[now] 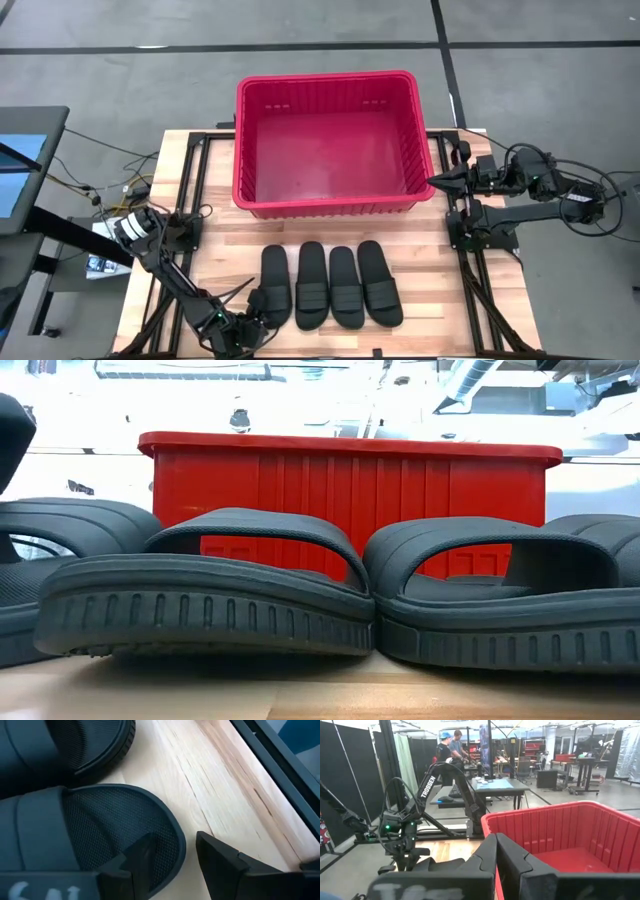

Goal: Pick and place slides into bin
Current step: Put the middle left slide into the red bin

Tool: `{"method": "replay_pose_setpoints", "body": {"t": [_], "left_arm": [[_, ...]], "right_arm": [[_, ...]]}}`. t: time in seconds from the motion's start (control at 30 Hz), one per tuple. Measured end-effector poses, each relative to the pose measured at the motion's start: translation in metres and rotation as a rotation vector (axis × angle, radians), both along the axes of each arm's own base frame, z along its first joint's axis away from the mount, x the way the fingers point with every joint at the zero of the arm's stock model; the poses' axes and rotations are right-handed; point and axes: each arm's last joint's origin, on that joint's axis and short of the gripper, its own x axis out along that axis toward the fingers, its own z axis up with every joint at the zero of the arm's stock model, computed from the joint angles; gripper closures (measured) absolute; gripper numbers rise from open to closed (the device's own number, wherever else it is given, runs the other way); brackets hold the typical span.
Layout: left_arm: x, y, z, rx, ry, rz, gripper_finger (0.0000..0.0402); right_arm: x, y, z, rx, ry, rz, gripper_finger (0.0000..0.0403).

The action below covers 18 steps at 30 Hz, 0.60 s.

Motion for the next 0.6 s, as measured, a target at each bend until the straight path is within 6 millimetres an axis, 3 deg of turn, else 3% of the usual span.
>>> {"method": "replay_pose_setpoints", "body": {"t": [0.13, 0.3, 0.6], "left_arm": [[0.0, 0.001, -0.0006, 0.009, 0.001, 0.005, 0.03], [-0.0001, 0.0013, -0.0009, 0.008, 0.007, 0.003, 0.0381], [-0.0023, -0.0018, -0.0008, -0.027, -0.011, 0.036, 0.0395]], "right_arm": [[0.0, 0.0, 0.0, 0.0, 0.0, 0.0, 0.0403], [0.0, 0.0, 0.0001, 0.0, 0.0, 0.0, 0.0403], [0.0, 0.0, 0.0, 0.0, 0.0, 0.0, 0.0403]]}}
